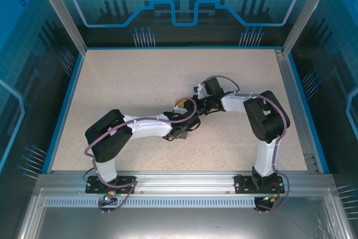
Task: Fold a paper plane with a square sheet of paper (pick it up from the middle)
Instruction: Fourth fold the wing at the center of the table.
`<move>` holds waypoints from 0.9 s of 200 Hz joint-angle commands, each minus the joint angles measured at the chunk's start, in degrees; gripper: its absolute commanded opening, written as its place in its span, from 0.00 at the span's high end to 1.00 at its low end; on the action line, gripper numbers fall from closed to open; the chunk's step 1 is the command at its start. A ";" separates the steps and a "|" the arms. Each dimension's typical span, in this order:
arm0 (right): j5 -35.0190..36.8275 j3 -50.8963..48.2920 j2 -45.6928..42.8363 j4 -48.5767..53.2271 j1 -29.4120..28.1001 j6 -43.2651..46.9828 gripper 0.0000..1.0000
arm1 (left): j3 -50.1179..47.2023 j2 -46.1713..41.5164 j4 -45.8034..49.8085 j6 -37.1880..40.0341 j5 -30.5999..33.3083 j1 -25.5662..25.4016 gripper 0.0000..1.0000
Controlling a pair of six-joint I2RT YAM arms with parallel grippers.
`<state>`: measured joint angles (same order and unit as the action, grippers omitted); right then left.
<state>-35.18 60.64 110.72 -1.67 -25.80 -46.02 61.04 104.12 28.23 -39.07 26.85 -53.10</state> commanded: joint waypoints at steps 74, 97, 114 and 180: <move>-1.30 1.85 -0.61 1.14 0.67 -0.22 0.81 | -0.09 -3.04 -1.03 -0.17 2.61 -0.42 0.57; -1.25 2.03 -0.51 1.30 0.69 -0.35 0.82 | 0.01 -2.96 -1.03 0.17 3.18 -0.43 0.56; -1.43 2.11 -0.41 1.15 0.67 -0.44 0.82 | 0.81 -1.73 0.11 -0.04 3.72 -0.47 0.58; -1.28 2.05 -0.55 1.14 0.66 -0.74 0.81 | 1.67 0.26 1.54 -0.29 5.00 -0.43 0.61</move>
<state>-35.18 61.52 110.72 -1.30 -25.80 -46.33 61.28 103.37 28.10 -39.05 29.67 -53.10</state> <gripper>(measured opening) 0.184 0.391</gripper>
